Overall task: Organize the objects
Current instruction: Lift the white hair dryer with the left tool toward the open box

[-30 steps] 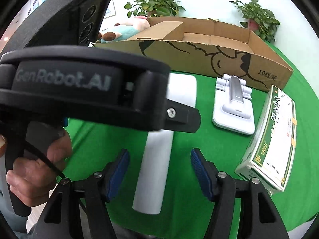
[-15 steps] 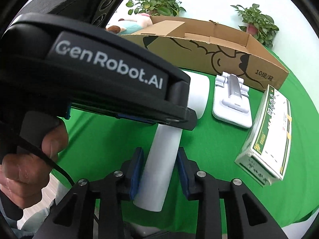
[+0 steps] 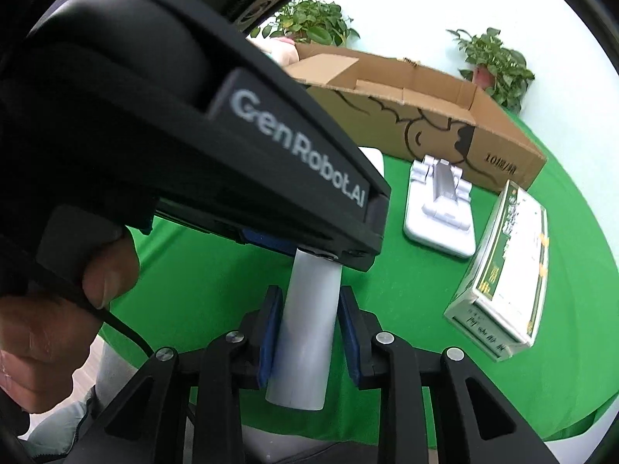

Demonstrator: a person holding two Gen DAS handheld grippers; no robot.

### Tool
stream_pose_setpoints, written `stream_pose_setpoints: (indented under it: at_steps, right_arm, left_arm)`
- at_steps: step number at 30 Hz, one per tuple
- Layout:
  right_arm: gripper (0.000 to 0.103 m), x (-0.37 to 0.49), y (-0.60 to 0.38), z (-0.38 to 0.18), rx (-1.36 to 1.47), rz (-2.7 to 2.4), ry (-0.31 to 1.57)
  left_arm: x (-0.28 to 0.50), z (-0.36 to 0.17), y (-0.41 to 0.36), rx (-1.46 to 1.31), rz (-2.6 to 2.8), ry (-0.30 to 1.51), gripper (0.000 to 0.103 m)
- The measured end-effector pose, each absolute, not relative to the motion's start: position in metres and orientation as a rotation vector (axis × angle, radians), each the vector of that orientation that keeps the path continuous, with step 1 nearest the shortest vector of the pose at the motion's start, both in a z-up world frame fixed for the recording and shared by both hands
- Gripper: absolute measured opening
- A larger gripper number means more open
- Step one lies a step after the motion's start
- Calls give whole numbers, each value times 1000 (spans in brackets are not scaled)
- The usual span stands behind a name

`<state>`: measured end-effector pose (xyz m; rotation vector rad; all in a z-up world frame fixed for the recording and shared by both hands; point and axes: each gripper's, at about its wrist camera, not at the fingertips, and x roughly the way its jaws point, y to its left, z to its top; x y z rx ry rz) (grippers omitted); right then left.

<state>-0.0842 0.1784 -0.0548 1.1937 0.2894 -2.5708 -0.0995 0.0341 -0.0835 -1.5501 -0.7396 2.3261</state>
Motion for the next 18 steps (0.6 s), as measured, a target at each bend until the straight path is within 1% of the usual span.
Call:
stream_pose_setpoints:
  at_steps: [5,14,16,18]
  right_arm:
    - [26,-90,176,-31,1097,-2632,281]
    - [25,-115,173,35,852,-2754,254]
    - [25,-123,172,50,802,-2777,250]
    - [25,-131,172,62,766,-2792,245]
  left_arm:
    - [-94,-47,31,-1464,2406,-680,34]
    - [-116,40,31,-1277,2548,-548,34]
    - [-126,49,49,-1245,2569,-524,34]
    - [-133,64,43,-1221,2584,-498,34]
